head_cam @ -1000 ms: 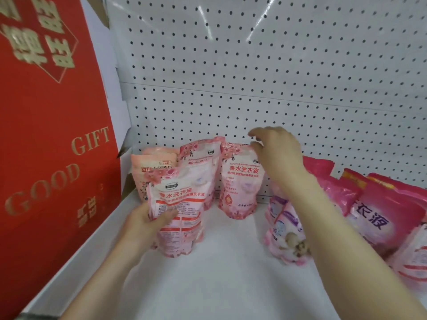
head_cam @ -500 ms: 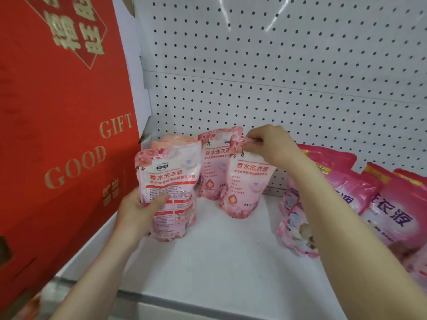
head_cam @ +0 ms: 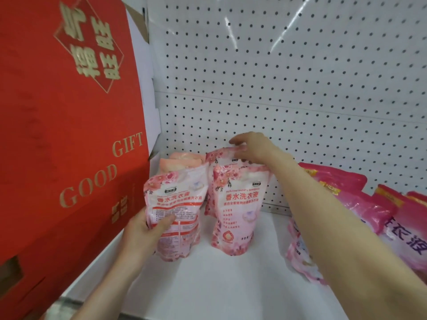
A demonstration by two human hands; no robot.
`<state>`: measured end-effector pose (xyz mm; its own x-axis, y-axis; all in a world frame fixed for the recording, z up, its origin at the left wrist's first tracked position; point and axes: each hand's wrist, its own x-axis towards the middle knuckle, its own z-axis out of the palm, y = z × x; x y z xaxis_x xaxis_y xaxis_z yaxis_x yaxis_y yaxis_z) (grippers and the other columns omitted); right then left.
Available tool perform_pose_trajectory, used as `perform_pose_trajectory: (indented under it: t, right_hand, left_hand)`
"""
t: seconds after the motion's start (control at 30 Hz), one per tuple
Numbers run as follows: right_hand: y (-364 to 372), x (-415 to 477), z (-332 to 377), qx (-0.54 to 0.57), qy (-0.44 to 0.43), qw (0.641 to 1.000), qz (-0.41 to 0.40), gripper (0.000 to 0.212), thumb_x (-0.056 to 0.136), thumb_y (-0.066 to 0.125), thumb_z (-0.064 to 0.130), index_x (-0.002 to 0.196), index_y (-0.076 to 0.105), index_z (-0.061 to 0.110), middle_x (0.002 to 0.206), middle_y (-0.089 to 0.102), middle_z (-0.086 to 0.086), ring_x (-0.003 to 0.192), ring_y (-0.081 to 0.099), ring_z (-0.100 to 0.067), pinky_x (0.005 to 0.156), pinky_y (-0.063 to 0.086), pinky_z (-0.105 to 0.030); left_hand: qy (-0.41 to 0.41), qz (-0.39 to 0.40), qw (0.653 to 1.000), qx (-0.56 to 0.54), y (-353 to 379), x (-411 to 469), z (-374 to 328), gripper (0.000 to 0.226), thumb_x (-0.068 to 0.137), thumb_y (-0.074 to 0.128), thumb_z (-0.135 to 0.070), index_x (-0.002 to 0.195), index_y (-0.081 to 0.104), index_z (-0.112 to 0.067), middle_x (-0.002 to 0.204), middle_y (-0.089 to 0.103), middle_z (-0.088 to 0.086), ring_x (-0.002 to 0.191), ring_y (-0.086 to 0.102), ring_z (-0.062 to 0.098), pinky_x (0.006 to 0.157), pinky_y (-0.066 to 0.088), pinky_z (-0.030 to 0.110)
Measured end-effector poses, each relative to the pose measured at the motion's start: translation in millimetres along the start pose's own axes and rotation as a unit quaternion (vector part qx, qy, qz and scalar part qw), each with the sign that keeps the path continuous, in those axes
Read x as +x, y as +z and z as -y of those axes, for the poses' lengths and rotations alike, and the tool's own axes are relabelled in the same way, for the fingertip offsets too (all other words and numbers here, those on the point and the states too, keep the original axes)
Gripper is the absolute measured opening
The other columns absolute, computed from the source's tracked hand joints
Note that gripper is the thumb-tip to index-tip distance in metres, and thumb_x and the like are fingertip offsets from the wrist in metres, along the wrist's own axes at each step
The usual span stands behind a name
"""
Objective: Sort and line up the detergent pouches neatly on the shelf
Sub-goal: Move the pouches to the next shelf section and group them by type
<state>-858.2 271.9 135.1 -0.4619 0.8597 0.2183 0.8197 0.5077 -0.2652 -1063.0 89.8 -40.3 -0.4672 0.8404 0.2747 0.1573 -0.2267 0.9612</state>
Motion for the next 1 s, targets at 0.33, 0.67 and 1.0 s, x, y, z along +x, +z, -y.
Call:
perform_pose_trajectory:
  t: [0.33,0.67,1.0]
  right_hand:
    - [-7,2,-31,-0.143,0.104,0.979,-0.105,0.012,0.082,0.073,0.025,0.090,0.076,0.017,0.075,0.067,-0.003,0.075,0.068,-0.024,0.064,0.052,-0.028]
    - [-23,-39,-25,0.104,0.016,0.986,-0.130,0.025,0.085,0.068,0.049,0.086,0.078,0.026,0.089,0.076,-0.004,0.077,0.069,-0.018,0.077,0.058,-0.035]
    - [-5,-68,-17,-0.042,-0.005,0.997,-0.072,0.051,0.079,0.076,0.017,0.053,0.031,0.017,0.053,0.033,0.001,0.052,0.030,-0.018,0.055,0.029,-0.027]
  left_hand:
    - [-0.003,0.013,1.000,0.000,3,3,5,0.027,0.086,0.069,-0.017,0.112,0.067,-0.023,0.100,0.075,-0.007,0.088,0.070,0.011,0.053,0.046,0.015]
    - [0.000,0.026,1.000,-0.018,4,8,13,0.020,0.087,0.068,-0.018,0.105,0.068,-0.027,0.094,0.075,-0.017,0.072,0.069,-0.003,0.048,0.047,0.008]
    - [0.005,0.049,0.998,-0.043,1,12,21,0.017,0.087,0.067,-0.022,0.102,0.070,-0.030,0.095,0.076,-0.012,0.067,0.068,-0.003,0.049,0.046,0.010]
